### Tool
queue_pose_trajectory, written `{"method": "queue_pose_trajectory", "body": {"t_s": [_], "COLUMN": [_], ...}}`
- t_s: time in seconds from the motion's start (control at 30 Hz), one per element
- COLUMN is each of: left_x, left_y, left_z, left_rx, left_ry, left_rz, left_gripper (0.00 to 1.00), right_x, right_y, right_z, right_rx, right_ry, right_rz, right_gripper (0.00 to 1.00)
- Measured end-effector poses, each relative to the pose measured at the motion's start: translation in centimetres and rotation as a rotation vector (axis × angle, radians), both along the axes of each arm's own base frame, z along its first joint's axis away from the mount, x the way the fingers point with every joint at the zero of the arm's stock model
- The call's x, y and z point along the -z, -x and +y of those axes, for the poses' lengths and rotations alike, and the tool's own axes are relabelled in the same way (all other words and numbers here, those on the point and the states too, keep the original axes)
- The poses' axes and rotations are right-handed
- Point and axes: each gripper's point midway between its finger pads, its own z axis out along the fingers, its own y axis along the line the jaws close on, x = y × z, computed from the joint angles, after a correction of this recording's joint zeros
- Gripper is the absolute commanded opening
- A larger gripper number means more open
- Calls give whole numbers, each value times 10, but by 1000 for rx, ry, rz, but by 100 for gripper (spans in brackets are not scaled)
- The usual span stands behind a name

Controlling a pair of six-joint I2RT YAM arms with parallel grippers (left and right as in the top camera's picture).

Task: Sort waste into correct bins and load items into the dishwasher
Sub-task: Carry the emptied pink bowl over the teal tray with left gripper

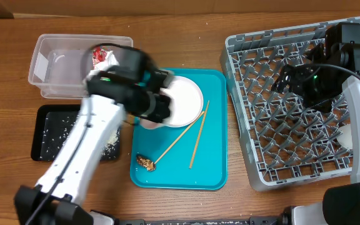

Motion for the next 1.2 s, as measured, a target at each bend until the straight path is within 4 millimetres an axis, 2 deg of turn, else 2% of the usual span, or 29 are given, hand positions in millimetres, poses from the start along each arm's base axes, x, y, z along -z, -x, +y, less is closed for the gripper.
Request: {"method": "queue_pose_trajectory", "body": {"t_s": [0.13, 0.27, 0.4, 0.5, 0.57, 0.63, 0.7, 0.73, 0.97, 1.13, 1.2], "left_x": [27, 61, 88, 100, 105, 106, 107, 107, 101, 79, 62], "left_y": [17, 36, 54, 62, 63, 62, 60, 60, 62, 35, 21], "left_z": [-40, -68, -86, -93, -93, -91, -90, -89, -76, -58, -44], "left_rx": [74, 137, 196, 224, 227, 220, 211, 210, 194, 87, 13], "left_ry": [-65, -131, -186, -220, -244, -257, -266, -270, -312, -332, -329], "left_rz": [46, 122, 177, 190, 187, 181, 177, 174, 209, 150, 105], "left_gripper": [4, 4, 4, 6, 16, 30, 48, 53, 52, 54, 55], "right_x": [0, 0, 0, 0, 0, 0, 0, 0, 0, 1, 1], "right_y": [1, 1, 1, 1, 1, 1, 1, 1, 1, 2, 4], "right_z": [0, 0, -1, -1, -1, -1, 0, 0, 0, 0, 1], "right_rx": [1, 0, 0, 1, 1, 1, 0, 1, 0, 0, -10], "right_ry": [3, 3, 3, 3, 4, 3, 3, 3, 3, 3, 1], "right_rz": [4, 4, 4, 5, 5, 5, 5, 5, 4, 10, 15], "right_gripper": [100, 100, 100, 100, 100, 100, 100, 100, 100, 100, 100]}}
